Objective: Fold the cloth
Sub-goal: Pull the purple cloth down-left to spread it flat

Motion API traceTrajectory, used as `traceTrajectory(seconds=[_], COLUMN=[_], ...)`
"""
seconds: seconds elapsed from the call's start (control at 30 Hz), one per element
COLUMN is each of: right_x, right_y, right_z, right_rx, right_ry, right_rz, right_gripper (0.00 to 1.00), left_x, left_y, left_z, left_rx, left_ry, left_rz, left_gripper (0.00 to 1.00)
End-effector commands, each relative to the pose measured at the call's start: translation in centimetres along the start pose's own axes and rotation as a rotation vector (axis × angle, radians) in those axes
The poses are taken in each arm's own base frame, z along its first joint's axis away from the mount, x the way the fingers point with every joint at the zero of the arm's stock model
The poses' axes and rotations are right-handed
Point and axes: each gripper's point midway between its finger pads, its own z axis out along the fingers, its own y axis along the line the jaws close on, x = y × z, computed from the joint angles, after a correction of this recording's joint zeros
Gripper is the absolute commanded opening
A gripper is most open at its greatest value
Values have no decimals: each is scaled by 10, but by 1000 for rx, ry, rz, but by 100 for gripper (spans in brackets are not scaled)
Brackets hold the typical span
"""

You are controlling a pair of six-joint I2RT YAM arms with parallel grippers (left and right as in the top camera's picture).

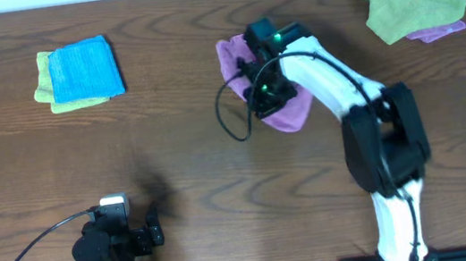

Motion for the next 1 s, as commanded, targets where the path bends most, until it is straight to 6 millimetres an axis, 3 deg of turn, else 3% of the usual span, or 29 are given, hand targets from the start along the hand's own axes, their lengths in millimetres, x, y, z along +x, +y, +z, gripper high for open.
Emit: traceTrajectory(seconds=[0.0,0.1,0.2,0.33,0.5,0.53,0.57,0.6,0.7,0.77,0.87,0.97], right_x=[-6,-2,6,12,23,22,22,20,9,0,-18,-32], right_y=[54,84,112,149,174,177,180,183,187,181,160,128], right_z=[-58,-69,-62,-40,1,9,15,18,12,0,-29,-56], right_rx=[-61,-73,-91,-108,-134,-135,-142,-151,-155,-137,-99,-47], right_ry=[-141,-169,-145,-118,-35,-26,-24,-32,-81,-121,-200,-269], right_rz=[-121,-193,-254,-343,-397,-403,-411,-416,-416,-361,-272,-165], right_gripper=[1,1,1,1,4,18,39,49,65,69,89,91], left_x=[4,4,4,4,4,4,4,4,4,4,4,4], left_y=[0,0,0,-1,0,-1,-1,-1,-1,-1,-1,-1], left_z=[2,2,2,2,2,2,2,2,2,2,2,2], left_rx=[4,4,4,5,4,5,5,6,9,8,8,8], left_ry=[7,7,7,7,7,7,7,7,7,7,7,7], left_rz=[-7,-7,-7,-7,-7,-7,-7,-7,-7,-7,-7,-7], left_gripper=[95,95,95,95,95,95,95,95,95,95,95,95])
